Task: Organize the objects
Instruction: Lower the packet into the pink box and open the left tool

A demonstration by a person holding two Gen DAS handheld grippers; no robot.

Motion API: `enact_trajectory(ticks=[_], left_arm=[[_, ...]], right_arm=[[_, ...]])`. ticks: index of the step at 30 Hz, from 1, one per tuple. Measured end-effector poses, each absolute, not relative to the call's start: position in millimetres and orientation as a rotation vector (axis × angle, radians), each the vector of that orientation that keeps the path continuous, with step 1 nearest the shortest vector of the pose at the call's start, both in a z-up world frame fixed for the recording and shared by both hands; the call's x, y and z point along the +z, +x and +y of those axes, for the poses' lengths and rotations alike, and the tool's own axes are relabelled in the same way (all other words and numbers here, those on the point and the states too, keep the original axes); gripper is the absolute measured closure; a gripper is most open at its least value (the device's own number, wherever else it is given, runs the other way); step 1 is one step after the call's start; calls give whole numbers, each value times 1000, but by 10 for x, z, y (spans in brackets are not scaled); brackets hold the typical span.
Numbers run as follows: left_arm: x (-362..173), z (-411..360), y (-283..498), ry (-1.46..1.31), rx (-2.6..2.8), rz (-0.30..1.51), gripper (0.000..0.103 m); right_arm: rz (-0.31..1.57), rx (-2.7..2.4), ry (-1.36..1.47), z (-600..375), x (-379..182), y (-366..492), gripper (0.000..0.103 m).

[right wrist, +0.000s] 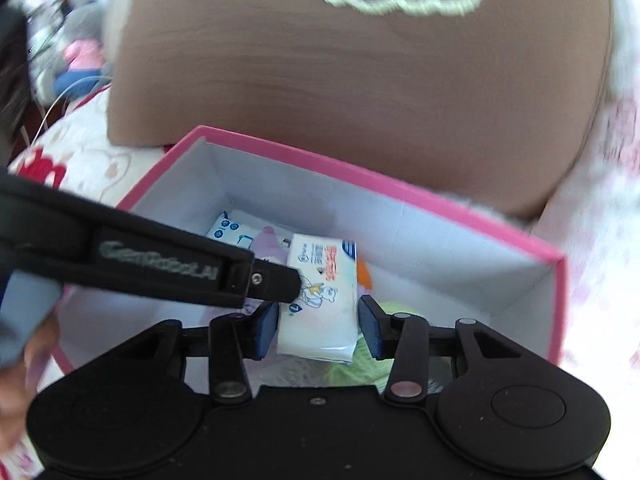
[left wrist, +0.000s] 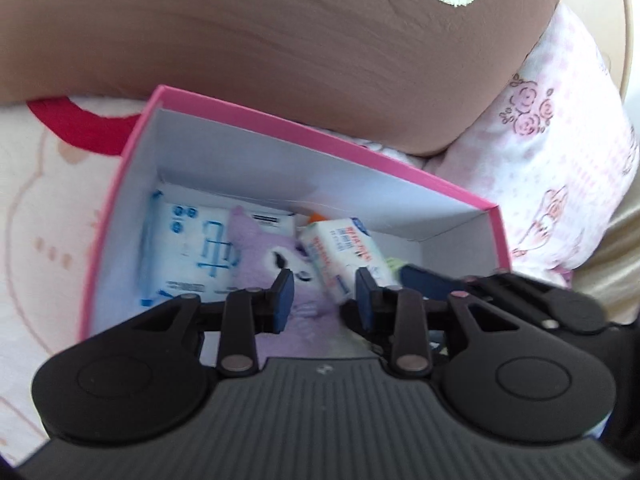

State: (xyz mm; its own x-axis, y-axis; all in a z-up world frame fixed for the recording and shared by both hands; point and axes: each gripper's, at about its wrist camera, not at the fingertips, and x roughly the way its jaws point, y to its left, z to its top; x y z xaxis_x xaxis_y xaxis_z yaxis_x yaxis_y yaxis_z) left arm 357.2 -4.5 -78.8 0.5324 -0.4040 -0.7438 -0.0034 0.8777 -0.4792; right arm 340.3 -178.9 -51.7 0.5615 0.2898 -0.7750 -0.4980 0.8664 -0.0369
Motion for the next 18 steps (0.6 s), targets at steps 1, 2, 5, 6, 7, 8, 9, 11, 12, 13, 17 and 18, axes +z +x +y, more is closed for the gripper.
enact_trajectory(ticks=[1,2,5,6,7,8,9,11,12,13,17,18], left_arm=[[-762,-20,3553,-458,-248,988,67],[-729,6,3526,-458,-241,988,66],[-571,4,3394,-357,-199,962,62],[-527,-1,3344,-327,-188,953,61],[-492,6,3296,-309,-184,951,61],[-469,6,3270,-302,-189,956,60],[-452,16,3239,-296,-198,967,59],[-404,18,3162,-258,-186,991,59],[-375,22,3116,-238,-180,997,59],[-340,34,3052,-228,-181,1002,59],[-200,100,2783,-215,-186,997,56],[-168,105,2683,-200,-178,991,56]], right_arm=[[857,470,-265,-1789,-517,3403,49],[830,461,-249,-1839,-477,3309,48],[809,442,-202,-1942,-419,3158,48],[809,442,-202,-1942,-419,3158,48],[814,432,-152,-1999,-403,3107,48],[821,430,-101,-2053,-395,3058,48],[820,431,-59,-2099,-388,3004,48],[805,428,-16,-2170,-372,2876,48],[804,425,-12,-2187,-358,2824,48],[808,423,0,-2223,-307,2722,48],[812,415,-4,-2240,-235,2602,47],[813,411,-8,-2238,-216,2552,47]])
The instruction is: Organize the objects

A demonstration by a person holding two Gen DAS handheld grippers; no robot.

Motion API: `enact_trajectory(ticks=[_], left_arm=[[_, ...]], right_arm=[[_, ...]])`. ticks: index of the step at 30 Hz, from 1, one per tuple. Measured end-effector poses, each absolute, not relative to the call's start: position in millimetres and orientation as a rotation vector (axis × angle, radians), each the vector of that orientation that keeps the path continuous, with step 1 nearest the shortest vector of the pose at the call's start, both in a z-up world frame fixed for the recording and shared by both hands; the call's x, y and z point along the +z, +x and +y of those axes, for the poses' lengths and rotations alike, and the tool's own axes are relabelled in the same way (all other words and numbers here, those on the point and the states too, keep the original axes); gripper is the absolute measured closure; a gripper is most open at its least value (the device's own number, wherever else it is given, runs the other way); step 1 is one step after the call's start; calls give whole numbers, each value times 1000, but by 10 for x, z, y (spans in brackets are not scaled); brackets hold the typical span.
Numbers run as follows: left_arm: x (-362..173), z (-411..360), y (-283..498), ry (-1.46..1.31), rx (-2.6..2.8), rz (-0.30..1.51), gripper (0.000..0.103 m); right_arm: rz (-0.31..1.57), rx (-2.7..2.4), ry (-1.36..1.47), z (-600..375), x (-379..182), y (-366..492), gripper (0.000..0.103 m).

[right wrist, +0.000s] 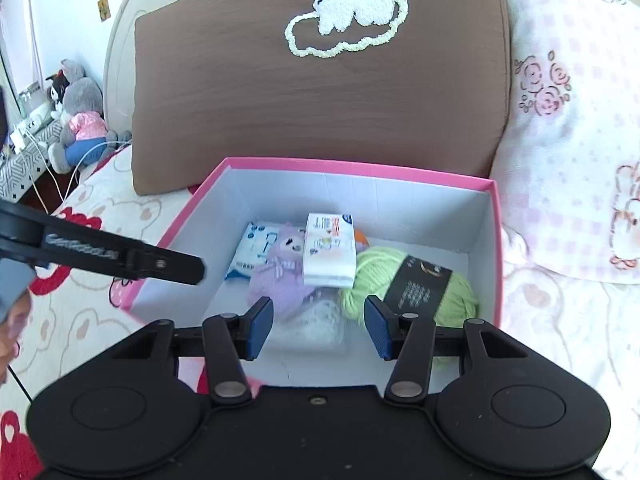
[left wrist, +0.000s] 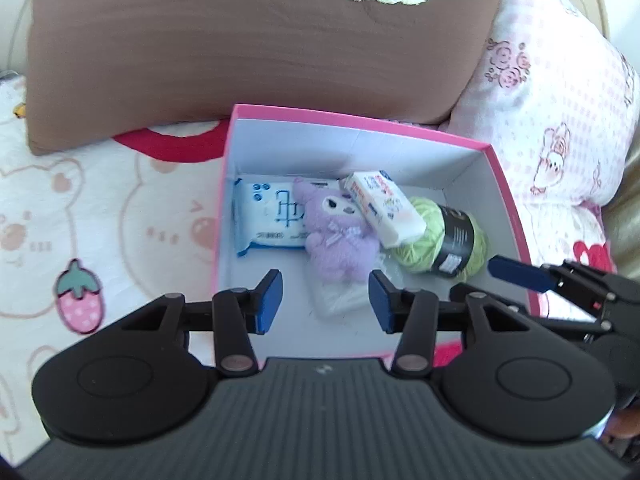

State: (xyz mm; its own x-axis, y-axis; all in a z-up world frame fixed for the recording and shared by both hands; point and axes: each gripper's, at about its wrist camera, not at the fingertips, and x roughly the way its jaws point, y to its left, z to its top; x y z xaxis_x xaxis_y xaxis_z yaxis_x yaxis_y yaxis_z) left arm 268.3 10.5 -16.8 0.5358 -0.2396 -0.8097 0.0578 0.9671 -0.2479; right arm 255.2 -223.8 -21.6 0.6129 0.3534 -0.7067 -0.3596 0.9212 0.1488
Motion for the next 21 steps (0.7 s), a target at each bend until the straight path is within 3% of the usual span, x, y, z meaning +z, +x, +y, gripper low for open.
enact_trajectory(ticks=[21], left_arm=[[166,112,1623,-131,-132,957,41]], right_arm=[[781,447,79,-2380,268,1699,43]])
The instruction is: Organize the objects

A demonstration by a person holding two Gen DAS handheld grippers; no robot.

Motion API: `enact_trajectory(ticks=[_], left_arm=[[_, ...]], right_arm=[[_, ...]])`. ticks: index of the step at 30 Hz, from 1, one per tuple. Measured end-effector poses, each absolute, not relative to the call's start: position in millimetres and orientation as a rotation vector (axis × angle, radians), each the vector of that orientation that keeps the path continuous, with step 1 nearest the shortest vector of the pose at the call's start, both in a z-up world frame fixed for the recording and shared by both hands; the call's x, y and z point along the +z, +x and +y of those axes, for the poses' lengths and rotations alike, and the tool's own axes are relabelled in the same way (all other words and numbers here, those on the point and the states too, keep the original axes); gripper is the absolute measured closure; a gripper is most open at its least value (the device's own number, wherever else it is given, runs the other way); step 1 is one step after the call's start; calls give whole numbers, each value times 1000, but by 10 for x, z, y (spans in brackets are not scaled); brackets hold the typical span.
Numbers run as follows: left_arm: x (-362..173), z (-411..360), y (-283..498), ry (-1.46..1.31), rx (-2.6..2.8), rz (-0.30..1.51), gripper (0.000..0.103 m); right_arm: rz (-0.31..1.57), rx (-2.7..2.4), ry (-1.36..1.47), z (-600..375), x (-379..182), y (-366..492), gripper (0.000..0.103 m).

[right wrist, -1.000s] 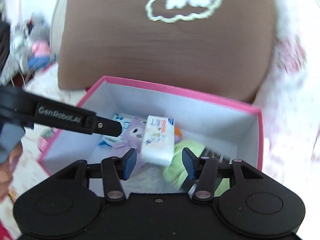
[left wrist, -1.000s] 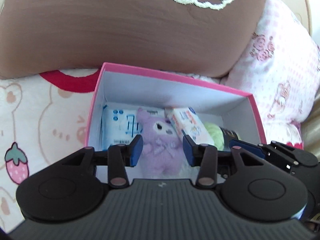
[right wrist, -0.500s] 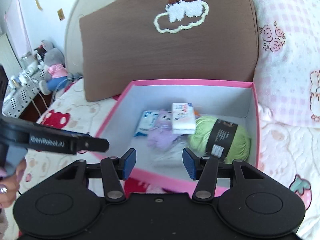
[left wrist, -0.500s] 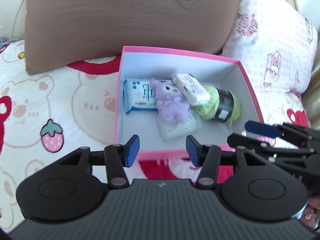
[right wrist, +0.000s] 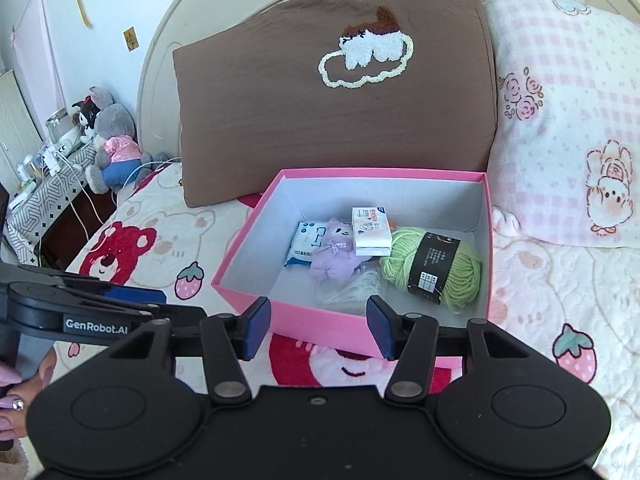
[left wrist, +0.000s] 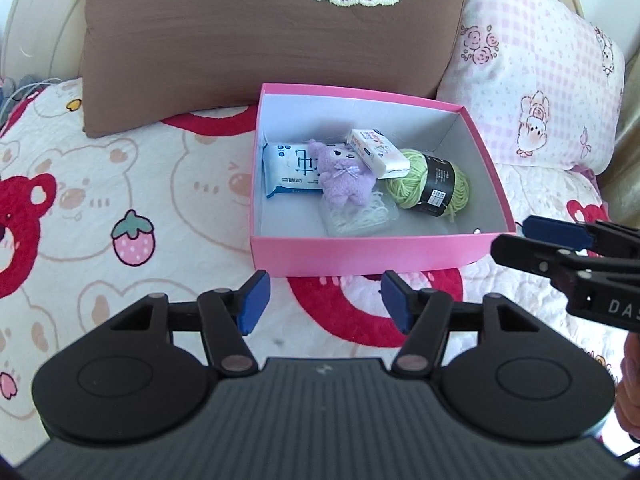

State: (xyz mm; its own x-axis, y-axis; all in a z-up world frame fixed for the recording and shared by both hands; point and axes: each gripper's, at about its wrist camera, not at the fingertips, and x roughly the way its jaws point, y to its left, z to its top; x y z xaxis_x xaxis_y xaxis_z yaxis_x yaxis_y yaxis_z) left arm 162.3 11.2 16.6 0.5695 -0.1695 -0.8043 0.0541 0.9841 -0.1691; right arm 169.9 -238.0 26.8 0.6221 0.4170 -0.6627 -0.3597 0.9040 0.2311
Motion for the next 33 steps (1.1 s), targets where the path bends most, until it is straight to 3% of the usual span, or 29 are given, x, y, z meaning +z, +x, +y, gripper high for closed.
enact_trajectory(ticks=[7,9,12,21,33], left_arm=[[393,32,1311,-141,-181,908,37],[420,-8,1253,-126,-182,903,32],[405,-55,1203,-97,-170,901,31],[258,-1,1141,-101,-112,905,0],[183,45,1132,-101,-38,967,0]], right_arm=[[765,373,46,-2465,332,1497,28],[767,355,41,-2492,337,1456,14],[777,301,24,-2505,348,1393,6],[856,224,47,-2552,272,1266,5],[839,142,24,-2585,311,1224,5]])
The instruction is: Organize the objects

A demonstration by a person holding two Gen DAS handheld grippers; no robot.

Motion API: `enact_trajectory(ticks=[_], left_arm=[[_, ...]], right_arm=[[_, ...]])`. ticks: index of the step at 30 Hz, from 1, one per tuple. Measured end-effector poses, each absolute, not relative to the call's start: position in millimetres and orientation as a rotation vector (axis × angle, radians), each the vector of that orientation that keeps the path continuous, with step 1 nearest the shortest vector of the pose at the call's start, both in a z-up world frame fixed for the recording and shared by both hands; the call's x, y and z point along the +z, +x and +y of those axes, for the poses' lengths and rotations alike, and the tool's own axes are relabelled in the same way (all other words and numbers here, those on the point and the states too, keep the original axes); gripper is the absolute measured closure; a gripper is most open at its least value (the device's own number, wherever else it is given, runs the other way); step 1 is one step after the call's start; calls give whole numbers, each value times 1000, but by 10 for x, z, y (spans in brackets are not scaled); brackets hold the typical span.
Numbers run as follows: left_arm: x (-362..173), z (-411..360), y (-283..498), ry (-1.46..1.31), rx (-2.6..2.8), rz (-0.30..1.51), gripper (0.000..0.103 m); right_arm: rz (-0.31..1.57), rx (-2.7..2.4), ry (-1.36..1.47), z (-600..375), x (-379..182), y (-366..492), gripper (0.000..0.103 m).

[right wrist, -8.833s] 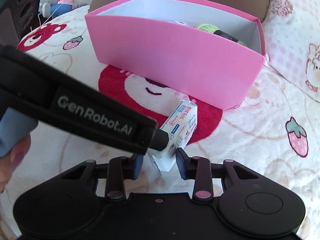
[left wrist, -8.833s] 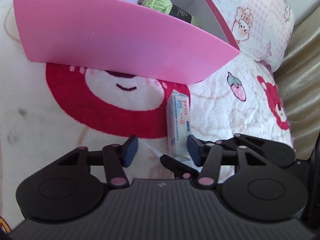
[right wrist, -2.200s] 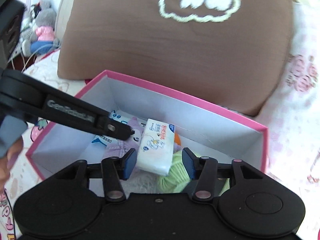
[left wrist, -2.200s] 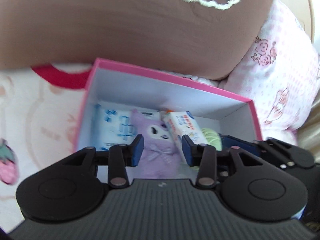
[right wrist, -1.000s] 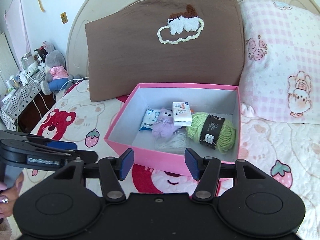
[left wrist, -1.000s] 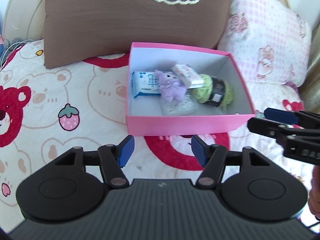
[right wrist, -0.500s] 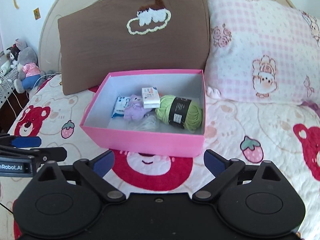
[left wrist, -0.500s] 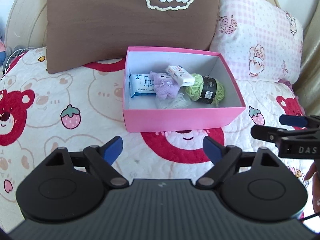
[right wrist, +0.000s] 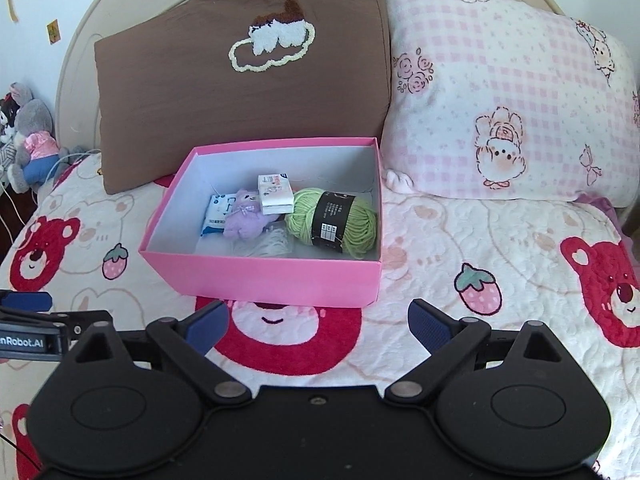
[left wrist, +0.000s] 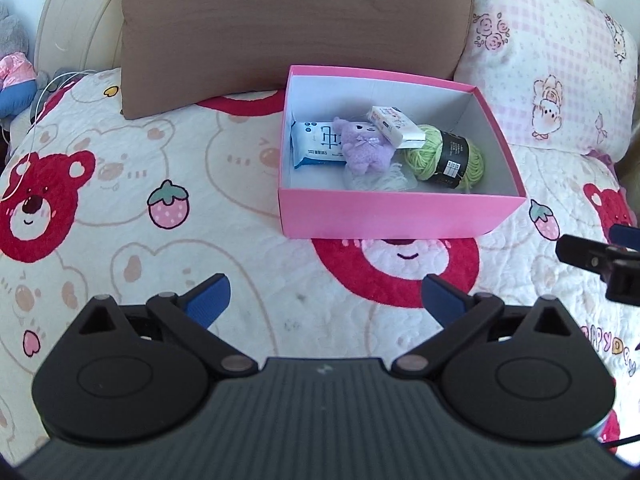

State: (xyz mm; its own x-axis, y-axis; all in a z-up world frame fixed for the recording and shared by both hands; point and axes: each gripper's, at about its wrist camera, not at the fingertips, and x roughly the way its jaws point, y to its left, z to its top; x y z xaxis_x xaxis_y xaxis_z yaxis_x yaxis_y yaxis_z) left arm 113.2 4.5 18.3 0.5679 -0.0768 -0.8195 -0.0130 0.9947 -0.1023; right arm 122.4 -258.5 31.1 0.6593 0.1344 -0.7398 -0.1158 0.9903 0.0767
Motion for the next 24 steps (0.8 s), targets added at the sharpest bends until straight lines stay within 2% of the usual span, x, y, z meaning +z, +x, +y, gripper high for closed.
enact_trajectory(ticks=[24], left_arm=[[162,77,1159,-122,-14,1031,0]], right_arm=[[853,138,67,-2739,341,1196,5]])
